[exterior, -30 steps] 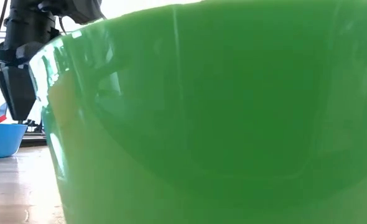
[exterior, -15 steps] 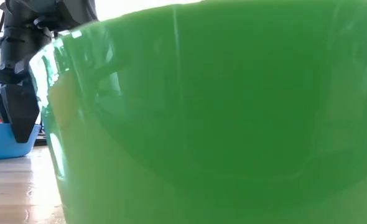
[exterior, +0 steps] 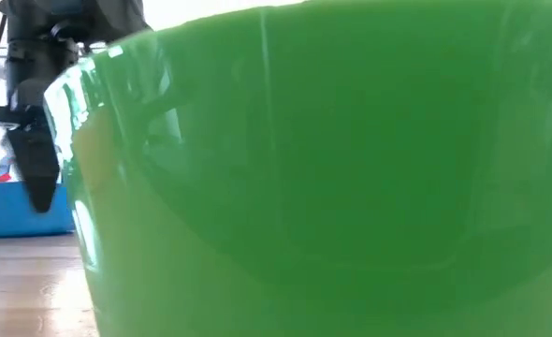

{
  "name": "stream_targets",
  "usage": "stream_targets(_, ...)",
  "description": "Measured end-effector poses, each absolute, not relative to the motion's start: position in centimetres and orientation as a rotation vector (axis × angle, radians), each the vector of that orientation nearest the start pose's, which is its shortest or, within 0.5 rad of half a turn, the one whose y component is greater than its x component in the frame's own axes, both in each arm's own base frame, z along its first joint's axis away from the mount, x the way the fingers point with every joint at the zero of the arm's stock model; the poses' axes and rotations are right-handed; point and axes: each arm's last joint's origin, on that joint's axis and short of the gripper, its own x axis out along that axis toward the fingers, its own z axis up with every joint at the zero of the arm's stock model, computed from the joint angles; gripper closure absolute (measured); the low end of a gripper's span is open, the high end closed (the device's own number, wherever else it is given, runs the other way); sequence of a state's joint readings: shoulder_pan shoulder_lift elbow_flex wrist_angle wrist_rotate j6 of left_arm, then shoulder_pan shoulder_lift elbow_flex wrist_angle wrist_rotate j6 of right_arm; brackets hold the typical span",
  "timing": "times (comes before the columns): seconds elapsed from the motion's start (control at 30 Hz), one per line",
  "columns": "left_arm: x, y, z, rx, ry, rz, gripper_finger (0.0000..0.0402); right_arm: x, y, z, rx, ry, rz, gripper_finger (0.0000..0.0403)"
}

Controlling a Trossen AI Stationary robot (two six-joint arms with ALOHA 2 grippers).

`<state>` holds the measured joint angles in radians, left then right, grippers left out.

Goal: Pick & Place Mini bowls
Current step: Stack the top blue bowl on top of the blue bowl on the shelf

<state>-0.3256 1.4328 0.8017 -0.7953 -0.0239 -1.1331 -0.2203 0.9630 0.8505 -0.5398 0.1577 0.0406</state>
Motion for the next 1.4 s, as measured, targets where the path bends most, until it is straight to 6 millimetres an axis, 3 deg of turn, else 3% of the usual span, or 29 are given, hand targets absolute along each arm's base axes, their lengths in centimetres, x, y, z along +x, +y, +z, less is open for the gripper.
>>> stream_targets(0.5, 26.2, -6.2, 24.5, -0.055, 1.002, 0.466, 0.0401, 20.1, -5.0, 31.1, -0.060, 0.457, -0.353, 0.0394)
stream_targets(0.8, 28.0, -4.7, 26.7, 0.438, 0.825, 0.584, 0.0401, 20.7, -4.1, 32.0, -0.159, 0.350, -0.302, 0.0394)
stream_targets(1.0, 30.0, -4.8, 28.4, 0.679, 0.692, 0.538, 0.0401, 20.9, -4.0, 32.4, -0.155, 0.307, -0.299, 0.0394)
stream_targets(1.17, 31.3, -4.5, 28.8, 0.791, 0.647, 0.527, 0.0401, 20.9, -4.0, 32.5, -0.142, 0.286, -0.302, 0.0394)
stream_targets(1.4, 32.4, -3.5, 27.5, 0.891, 0.723, 0.600, 0.0401, 21.1, -4.0, 32.4, -0.175, 0.298, -0.296, 0.0373)
